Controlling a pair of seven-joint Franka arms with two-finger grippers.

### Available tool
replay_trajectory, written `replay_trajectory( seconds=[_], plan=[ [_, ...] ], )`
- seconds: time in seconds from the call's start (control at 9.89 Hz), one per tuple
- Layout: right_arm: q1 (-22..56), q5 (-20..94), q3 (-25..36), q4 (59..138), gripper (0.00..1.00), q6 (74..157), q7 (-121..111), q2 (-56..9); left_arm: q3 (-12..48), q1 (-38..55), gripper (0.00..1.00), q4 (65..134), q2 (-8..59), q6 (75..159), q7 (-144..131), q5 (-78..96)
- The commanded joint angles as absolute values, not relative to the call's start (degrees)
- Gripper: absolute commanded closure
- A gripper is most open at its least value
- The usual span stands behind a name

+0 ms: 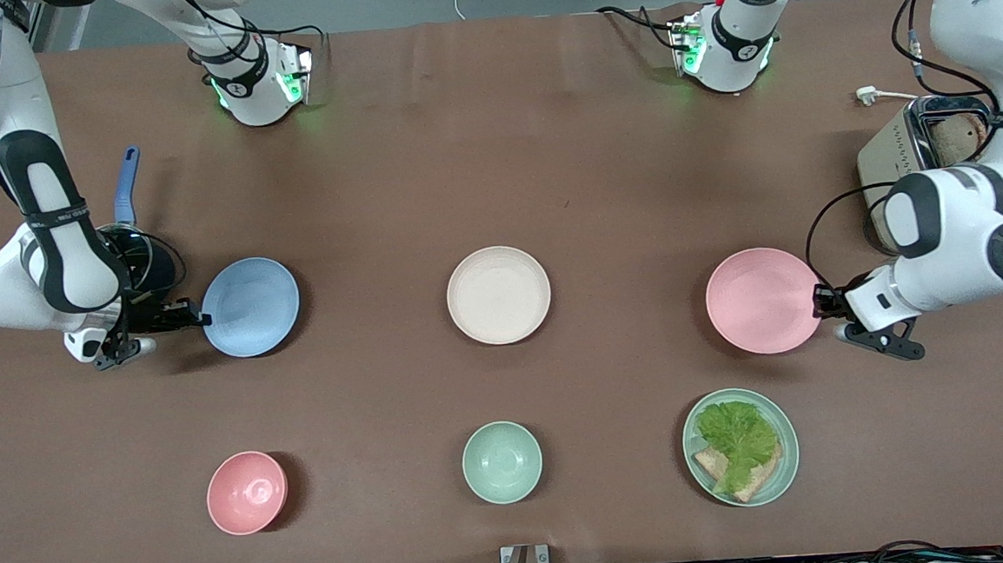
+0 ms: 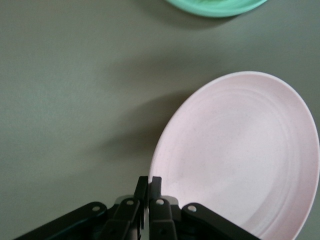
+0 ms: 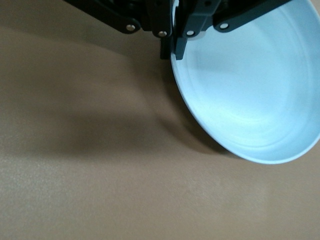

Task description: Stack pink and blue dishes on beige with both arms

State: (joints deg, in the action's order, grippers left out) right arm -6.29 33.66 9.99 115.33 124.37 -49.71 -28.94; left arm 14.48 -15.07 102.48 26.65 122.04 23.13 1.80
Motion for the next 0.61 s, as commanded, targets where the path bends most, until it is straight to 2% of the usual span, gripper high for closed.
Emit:
replay_trajectory(
  seconds=[0.0, 0.2, 0.4, 0.51],
  plan=[
    [-6.25, 34.28, 14.65, 107.36, 1.0, 112.66, -48.78, -28.13, 20.97, -14.59, 1.0, 99.76, 27.16, 117.69, 14.73, 2.64],
    [-6.07, 32.8, 18.53, 96.2, 1.0, 99.37, -43.55, -28.04, 26.26, -11.45, 1.0, 99.41, 27.51, 118.73, 0.34, 1.76],
    [-4.32, 27.18, 18.46, 90.2, 1.0, 94.67, -32.84, -26.38, 26.28, -2.51, 1.0, 99.14, 28.03, 122.24, -11.81, 1.67],
    [-2.48, 26.11, 18.11, 90.18, 1.0, 94.92, -27.04, -24.1, 26.02, 1.72, 1.0, 99.14, 29.52, 125.3, -16.91, 0.97]
  ],
)
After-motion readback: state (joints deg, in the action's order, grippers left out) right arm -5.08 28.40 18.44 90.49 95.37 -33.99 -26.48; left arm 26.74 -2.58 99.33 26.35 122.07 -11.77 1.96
